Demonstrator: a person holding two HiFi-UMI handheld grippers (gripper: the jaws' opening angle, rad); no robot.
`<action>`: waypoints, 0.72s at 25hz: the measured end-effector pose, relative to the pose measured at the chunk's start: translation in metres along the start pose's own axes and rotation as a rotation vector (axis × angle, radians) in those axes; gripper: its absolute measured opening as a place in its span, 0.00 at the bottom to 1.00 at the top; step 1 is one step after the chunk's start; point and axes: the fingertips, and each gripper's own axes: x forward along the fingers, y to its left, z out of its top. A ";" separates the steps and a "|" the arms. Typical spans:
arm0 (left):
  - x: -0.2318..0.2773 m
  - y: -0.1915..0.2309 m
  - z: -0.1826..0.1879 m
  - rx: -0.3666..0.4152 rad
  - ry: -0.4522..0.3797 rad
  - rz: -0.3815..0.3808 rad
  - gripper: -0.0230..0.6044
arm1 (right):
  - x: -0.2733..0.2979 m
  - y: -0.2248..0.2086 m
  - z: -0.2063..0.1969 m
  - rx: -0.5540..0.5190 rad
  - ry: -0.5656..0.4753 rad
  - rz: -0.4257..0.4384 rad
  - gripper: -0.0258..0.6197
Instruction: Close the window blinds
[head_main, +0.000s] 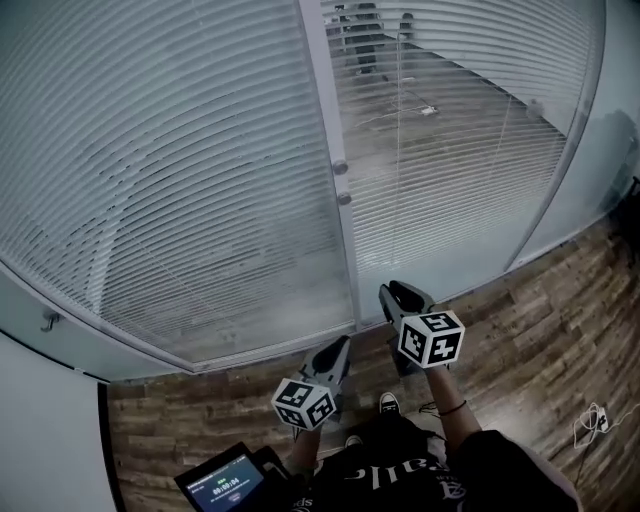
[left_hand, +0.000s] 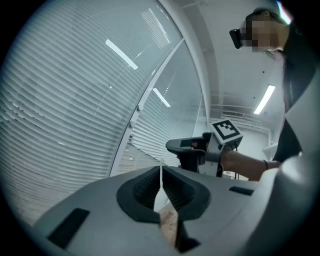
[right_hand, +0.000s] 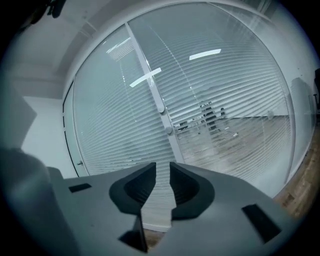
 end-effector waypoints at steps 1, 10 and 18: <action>0.013 0.006 0.006 0.002 -0.011 0.015 0.04 | 0.015 -0.008 0.013 -0.008 -0.003 0.014 0.16; 0.084 0.047 0.033 -0.006 -0.057 0.133 0.04 | 0.156 -0.033 0.080 -0.027 0.027 0.110 0.28; 0.083 0.091 0.048 -0.005 -0.044 0.198 0.04 | 0.214 -0.035 0.110 0.108 -0.051 0.042 0.29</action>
